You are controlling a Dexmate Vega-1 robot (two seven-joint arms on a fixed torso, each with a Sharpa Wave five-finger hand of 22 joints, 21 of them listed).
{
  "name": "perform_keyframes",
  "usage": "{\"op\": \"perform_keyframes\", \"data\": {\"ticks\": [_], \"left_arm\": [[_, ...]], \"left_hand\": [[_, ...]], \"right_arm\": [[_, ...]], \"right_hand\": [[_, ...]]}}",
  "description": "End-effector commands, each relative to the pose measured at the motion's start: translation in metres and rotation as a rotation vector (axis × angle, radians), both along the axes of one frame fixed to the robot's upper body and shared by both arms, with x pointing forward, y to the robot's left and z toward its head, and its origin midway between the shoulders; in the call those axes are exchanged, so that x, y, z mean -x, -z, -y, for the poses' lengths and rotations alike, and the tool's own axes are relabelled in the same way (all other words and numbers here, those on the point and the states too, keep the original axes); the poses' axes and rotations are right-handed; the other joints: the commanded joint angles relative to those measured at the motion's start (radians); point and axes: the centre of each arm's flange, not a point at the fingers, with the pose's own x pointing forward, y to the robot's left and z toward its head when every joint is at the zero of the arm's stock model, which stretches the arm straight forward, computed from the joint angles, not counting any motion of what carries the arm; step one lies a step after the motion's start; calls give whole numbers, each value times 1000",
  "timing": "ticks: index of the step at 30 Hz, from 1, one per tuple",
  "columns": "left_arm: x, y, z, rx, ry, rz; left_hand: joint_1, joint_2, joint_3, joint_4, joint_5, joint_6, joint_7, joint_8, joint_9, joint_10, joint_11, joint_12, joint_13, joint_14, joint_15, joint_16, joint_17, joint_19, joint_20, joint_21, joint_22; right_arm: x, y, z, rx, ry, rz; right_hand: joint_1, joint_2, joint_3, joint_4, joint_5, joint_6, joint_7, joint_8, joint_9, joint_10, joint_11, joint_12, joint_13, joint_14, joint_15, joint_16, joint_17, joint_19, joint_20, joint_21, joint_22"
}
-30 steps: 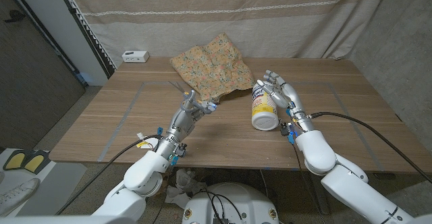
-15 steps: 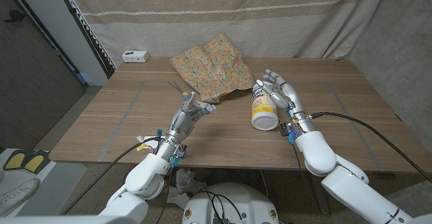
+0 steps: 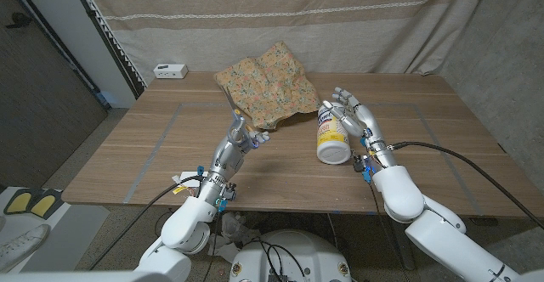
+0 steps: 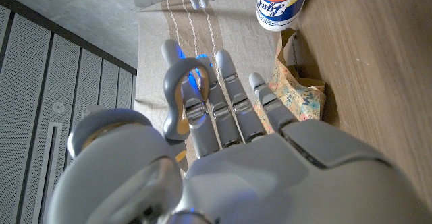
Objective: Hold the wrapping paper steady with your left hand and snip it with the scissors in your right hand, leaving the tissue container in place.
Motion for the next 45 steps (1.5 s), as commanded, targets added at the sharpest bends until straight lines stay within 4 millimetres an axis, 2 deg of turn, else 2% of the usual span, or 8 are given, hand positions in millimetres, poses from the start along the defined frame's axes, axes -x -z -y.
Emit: {"op": "perform_keyframes", "data": {"ticks": [1,7,11,13,14,18,34,45], "left_arm": [[-3,3,4,45,-12,15],[-4,7,6,53,-39,3],[-4,9,5,52,-55,-14],[-4,10,5,45,-56,-19],[-4,10,4,38,-64,-27],[-3,10,1,24,-76,-37],[-7,8,-6,-7,-82,-68],[-8,-4,-4,-49,-56,-57]], "left_hand": [[21,-1,-5,-3,-1,34,1,27,19,119,-104,20,55,15,-134,18,19,12,-1,3,-1],[16,-26,-18,-3,-6,41,12,34,28,132,-96,20,47,25,-133,27,29,24,3,6,-2],[-4,-54,-31,2,-12,44,18,27,19,140,-85,12,27,33,-127,34,38,30,11,6,-4],[-16,-64,-35,6,-15,42,29,24,16,145,-79,10,21,34,-125,36,41,30,14,6,-5],[-26,-69,-37,9,-17,38,33,23,19,145,-70,12,23,35,-117,38,44,30,14,5,-5],[-64,-86,-43,20,-25,34,42,23,26,149,-62,13,19,45,-104,46,52,36,25,5,-7],[-122,-92,-42,30,-43,37,60,25,38,143,-45,18,25,39,-88,57,71,35,33,-2,-11],[-185,-97,-46,41,-63,11,79,14,46,118,-32,13,25,22,-68,63,87,30,46,-9,-14]], "right_arm": [[1,-2,1,2,4,7],[3,-5,3,3,10,15],[5,-6,4,11,11,17],[5,-7,5,18,12,18],[6,-8,5,21,12,20],[7,-9,6,26,14,22],[10,-19,8,51,17,44],[10,-24,10,62,23,63]], "right_hand": [[-8,5,-7,-1,10,-2,3,8,-1,-2,0,-3,1,-2,-1,4,-1,-1,15,-3,3],[-9,5,-8,-1,10,-3,2,8,-1,-4,1,-4,-1,-2,-1,4,-1,-3,16,-6,3],[-11,5,-10,-1,10,-5,2,8,-1,-4,1,-4,-1,-3,-2,4,-2,-3,21,-7,3],[-11,4,-10,-1,10,-6,4,7,-1,-4,0,-4,-2,-2,1,5,-2,-2,23,-8,3],[-11,4,-11,-1,10,-8,3,7,-1,-5,0,-5,-2,-3,2,4,-2,-3,25,-8,3],[-11,5,-12,-2,11,-11,6,7,-2,-10,1,-7,-4,-9,5,3,-4,-8,39,-13,3],[-15,7,-16,-2,11,-28,10,2,-3,-28,4,-14,-9,-19,18,1,-6,-17,45,-25,2],[-30,5,-25,4,9,-41,19,-1,-4,-44,10,-21,-13,-29,28,0,-8,-27,46,-36,1]]}}
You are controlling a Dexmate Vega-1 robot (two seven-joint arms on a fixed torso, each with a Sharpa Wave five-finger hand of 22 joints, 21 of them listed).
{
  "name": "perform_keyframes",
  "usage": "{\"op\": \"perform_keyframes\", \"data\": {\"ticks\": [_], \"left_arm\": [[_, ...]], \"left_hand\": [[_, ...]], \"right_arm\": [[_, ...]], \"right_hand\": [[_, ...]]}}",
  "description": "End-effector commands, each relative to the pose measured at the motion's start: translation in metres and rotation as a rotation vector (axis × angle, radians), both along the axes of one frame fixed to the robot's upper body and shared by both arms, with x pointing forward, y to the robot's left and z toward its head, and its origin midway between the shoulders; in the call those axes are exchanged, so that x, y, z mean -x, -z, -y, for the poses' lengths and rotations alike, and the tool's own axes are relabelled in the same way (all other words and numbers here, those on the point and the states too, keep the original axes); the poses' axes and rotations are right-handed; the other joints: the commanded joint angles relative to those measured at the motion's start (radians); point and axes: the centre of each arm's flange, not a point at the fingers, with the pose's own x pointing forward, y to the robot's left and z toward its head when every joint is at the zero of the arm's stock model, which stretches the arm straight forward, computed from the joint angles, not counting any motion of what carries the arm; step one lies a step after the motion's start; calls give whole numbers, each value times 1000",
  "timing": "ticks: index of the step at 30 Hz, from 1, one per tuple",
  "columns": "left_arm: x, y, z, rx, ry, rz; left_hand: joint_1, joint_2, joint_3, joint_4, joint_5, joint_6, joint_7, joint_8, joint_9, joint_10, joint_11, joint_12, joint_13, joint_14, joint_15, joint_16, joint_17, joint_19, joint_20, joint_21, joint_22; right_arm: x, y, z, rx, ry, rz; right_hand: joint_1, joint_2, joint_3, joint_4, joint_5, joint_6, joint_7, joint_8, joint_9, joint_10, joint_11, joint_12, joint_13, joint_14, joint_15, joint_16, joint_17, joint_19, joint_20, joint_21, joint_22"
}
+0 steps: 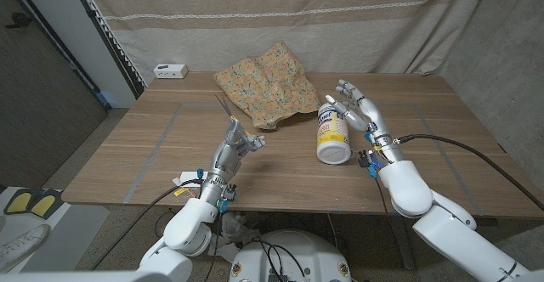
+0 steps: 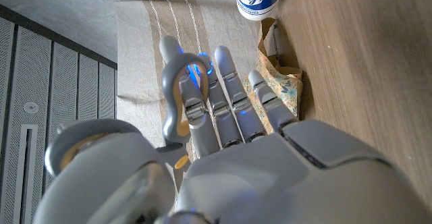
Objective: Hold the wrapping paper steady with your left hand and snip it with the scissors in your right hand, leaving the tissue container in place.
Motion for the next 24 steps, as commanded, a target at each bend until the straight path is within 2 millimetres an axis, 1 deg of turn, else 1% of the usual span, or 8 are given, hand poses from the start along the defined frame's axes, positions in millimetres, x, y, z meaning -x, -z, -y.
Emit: {"op": "perform_keyframes", "data": {"ticks": [1,4,7,12,19,24], "left_arm": [[-1,-11,0,-44,16,4],[0,-14,1,-52,19,7],[2,-16,1,-56,21,5],[4,-19,1,-70,14,-7],[6,-23,1,-96,24,-25],[9,-29,-1,-127,23,-43]], "left_hand": [[-29,-4,-3,6,-9,-49,49,-7,3,62,-69,5,17,-7,-56,10,7,5,11,-4,-1],[-36,-4,-2,6,-12,-48,48,-7,5,60,-71,7,21,-8,-56,8,4,3,13,-6,-2],[-41,-3,-1,6,-15,-43,48,-4,7,63,-65,5,15,-8,-54,8,3,3,13,-7,-2],[-45,-2,1,3,-19,-47,47,-5,12,63,-68,6,14,-6,-55,8,0,4,14,-8,-4],[-48,-1,3,-3,-23,-39,50,-5,10,68,-64,9,13,-4,-53,10,0,5,15,-11,-6],[-48,0,4,-7,-25,-39,51,-6,11,69,-67,9,12,2,-55,11,-5,8,15,-11,-7]], "right_arm": [[0,-6,2,15,3,15],[-3,-6,3,19,10,16],[-6,-6,4,32,23,16],[-9,-7,8,57,71,38],[-15,-6,11,91,129,71],[-19,-5,14,114,155,83]], "right_hand": [[-14,-1,-14,2,2,-6,4,-1,1,-8,0,-3,1,-2,0,0,1,-7,5,-6,3],[-19,-2,-17,4,1,-10,4,-2,1,-11,3,-5,-1,-2,1,0,1,-9,5,-9,3],[-22,-2,-19,5,1,-10,4,-2,1,-14,2,-6,-1,-4,2,0,0,-10,5,-10,3],[-26,-2,-21,7,0,-11,3,-2,1,-14,2,-6,-3,-10,3,-1,0,-10,5,-13,3],[-26,-1,-22,6,0,-15,0,-1,0,-17,-2,-7,-4,-23,2,-5,-1,-10,4,-16,3],[-25,-1,-23,5,1,-18,-1,-1,0,-22,-5,-9,-6,-35,3,-9,-2,-14,2,-20,3]]}}
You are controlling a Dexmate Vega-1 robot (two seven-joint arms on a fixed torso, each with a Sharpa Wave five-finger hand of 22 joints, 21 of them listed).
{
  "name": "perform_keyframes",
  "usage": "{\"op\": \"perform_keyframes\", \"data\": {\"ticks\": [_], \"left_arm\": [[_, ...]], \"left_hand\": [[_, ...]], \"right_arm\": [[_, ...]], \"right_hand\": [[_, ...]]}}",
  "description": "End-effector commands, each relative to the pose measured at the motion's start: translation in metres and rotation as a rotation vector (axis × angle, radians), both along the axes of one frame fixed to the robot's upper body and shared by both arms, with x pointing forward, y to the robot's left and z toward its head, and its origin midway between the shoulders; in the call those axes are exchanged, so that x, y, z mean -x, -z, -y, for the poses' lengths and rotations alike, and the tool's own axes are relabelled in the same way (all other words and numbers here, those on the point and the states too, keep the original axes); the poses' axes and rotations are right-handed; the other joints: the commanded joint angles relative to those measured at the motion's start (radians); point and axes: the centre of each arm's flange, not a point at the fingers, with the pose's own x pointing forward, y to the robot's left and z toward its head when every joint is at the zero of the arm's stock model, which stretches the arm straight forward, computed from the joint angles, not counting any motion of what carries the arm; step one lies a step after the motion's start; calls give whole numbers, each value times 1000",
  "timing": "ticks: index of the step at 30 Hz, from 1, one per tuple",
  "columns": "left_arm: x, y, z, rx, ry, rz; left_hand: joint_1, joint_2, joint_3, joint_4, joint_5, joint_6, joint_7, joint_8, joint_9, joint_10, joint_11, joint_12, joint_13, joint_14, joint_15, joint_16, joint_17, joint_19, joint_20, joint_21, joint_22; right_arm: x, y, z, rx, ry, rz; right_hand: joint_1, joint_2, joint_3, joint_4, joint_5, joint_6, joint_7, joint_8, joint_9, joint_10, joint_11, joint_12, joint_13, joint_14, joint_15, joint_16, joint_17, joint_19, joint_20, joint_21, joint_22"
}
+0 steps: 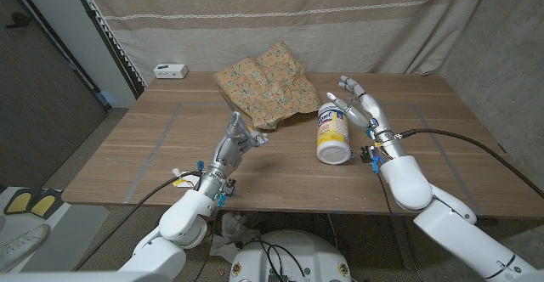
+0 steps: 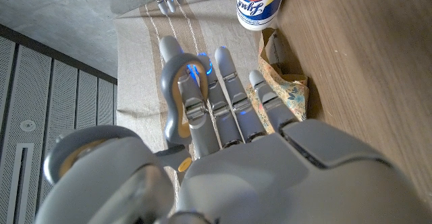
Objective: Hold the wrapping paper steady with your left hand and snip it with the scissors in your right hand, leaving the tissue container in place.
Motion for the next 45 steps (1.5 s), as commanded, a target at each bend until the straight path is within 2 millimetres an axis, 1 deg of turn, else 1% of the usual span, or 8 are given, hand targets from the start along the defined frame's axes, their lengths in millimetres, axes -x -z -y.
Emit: {"op": "perform_keyframes", "data": {"ticks": [1,2,11,12,23,27,36,45], "left_arm": [[8,-15,-2,-62,10,-24],[8,-17,-3,-73,1,-25],[7,-26,-1,-102,19,-11],[7,-27,-1,-103,23,-13],[5,-24,2,-116,40,-18],[8,-23,2,-119,37,-21],[11,-19,1,-118,32,-35],[14,-20,-1,-132,32,-38]], "left_hand": [[-2,2,0,-6,-6,-39,51,2,3,70,-65,12,14,8,-61,7,-1,5,7,-1,2],[-2,2,0,-6,-6,-37,50,2,1,68,-60,11,13,9,-61,7,-3,5,7,-1,2],[2,4,2,-16,-7,-33,51,3,6,75,-64,14,9,11,-63,10,-3,6,7,-3,0],[2,4,3,-17,-7,-34,52,3,8,78,-60,12,4,11,-61,11,-2,6,6,-4,-1],[6,6,4,-25,-7,-22,53,5,9,80,-61,19,10,19,-64,15,-6,8,5,-5,-2],[7,6,4,-28,-7,-21,55,7,14,83,-55,16,1,22,-65,14,-12,9,6,-6,-3],[10,8,5,-34,-6,-18,56,6,17,88,-57,17,-3,31,-61,19,-14,9,5,-7,-3],[11,8,5,-38,-5,-17,58,5,19,88,-57,19,-3,30,-62,19,-16,9,5,-8,-3]], "right_arm": [[-8,1,6,63,94,51],[-9,1,7,66,99,54],[-8,3,12,57,130,54],[-9,3,13,57,132,51],[-18,10,11,100,163,6],[-21,11,7,136,187,28],[-24,14,-3,211,229,91],[-28,16,-23,316,311,207]], "right_hand": [[-2,0,-11,0,1,-8,-1,-1,0,-7,1,-2,-2,-14,-3,-5,2,-6,0,-4,3],[-2,0,-11,0,1,-9,-2,-1,0,-6,1,-2,-2,-17,-3,-6,2,-6,0,-5,3],[-2,-1,-13,-1,2,-12,-3,0,0,-15,1,-5,-5,-26,0,-7,0,-7,-1,-9,2],[-2,-1,-13,-1,2,-13,-3,0,0,-15,2,-5,-5,-27,0,-7,0,-7,-1,-10,2],[-1,0,-15,-2,3,-19,-3,0,0,-21,1,-7,-7,-37,5,-8,-2,-11,-1,-16,2],[2,1,-16,-5,4,-22,-5,1,0,-27,1,-9,-10,-59,4,-14,-4,-20,-10,-24,2],[5,1,-17,-8,6,-27,-13,2,0,-29,-1,-9,-12,-84,4,-18,-8,-31,-20,-33,2],[6,0,-20,-10,9,-26,-27,5,0,-33,-17,-10,-15,-99,-8,-18,-12,-41,-35,-43,2]]}}
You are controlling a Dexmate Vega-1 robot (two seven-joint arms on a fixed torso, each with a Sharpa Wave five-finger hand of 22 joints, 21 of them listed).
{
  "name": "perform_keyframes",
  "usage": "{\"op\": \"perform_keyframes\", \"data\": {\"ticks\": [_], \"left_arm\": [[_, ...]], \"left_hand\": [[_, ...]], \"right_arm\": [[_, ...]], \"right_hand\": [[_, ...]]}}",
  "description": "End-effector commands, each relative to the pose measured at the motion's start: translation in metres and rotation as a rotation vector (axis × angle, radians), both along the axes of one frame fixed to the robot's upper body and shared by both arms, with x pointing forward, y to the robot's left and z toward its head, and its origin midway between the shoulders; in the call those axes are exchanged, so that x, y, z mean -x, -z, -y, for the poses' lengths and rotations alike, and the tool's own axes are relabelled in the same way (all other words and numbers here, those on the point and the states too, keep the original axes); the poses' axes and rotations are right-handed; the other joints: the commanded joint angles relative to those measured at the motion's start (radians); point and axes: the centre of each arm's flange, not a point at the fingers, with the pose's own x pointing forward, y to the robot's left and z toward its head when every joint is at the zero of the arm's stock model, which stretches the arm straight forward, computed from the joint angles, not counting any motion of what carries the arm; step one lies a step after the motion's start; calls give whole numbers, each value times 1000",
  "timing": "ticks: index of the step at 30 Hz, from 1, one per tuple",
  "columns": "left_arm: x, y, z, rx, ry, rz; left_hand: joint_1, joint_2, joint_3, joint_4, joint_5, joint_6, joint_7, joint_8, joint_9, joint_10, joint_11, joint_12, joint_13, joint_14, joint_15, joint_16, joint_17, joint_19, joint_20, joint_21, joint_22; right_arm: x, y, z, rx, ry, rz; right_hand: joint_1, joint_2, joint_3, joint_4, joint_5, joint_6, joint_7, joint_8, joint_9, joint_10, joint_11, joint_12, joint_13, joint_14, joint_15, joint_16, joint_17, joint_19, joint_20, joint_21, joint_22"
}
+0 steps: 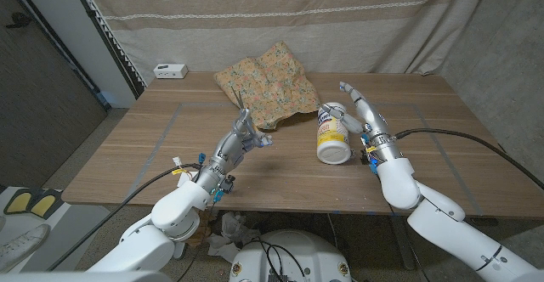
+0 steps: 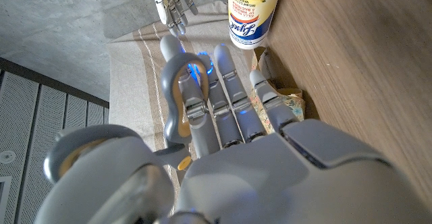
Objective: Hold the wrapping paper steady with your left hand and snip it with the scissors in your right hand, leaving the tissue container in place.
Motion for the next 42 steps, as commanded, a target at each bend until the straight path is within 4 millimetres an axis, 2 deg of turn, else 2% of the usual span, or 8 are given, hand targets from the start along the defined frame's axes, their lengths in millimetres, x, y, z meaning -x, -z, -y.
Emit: {"op": "perform_keyframes", "data": {"ticks": [1,6,24,42], "left_arm": [[4,0,-2,-11,2,-6],[6,1,-4,-6,0,-2],[10,3,-4,-1,-3,4],[10,4,-2,5,2,2]], "left_hand": [[6,3,-2,-8,1,-33,39,6,7,76,-70,19,5,5,-55,3,-2,4,-1,-7,2],[7,3,-2,-9,2,-30,39,2,2,76,-69,19,4,8,-54,4,-4,4,-2,-6,2],[9,4,-2,-15,4,-25,39,0,5,84,-68,24,0,14,-54,10,-6,3,-2,-6,7],[10,5,-2,-17,6,-20,40,-5,4,89,-68,28,-3,15,-53,14,-6,4,-3,-6,9]], "right_arm": [[-6,4,-23,138,90,117],[-8,4,-34,164,85,138],[-29,-2,-83,282,25,130],[-42,-2,-109,349,25,149]], "right_hand": [[5,-1,-5,-2,5,3,-10,5,-1,-2,-12,-6,-1,-6,-3,-3,1,-2,-6,-3,1],[3,-5,-9,-2,8,11,-16,9,-1,6,-18,-2,-4,0,-11,3,-2,12,-21,-2,1],[1,-7,-15,-3,15,13,-18,11,-1,3,-23,-2,-7,-12,-8,2,-7,7,-20,-11,1],[2,-7,-17,-5,21,10,-20,10,-1,1,-25,-2,-10,-30,-9,0,-12,1,-21,-20,1]]}}
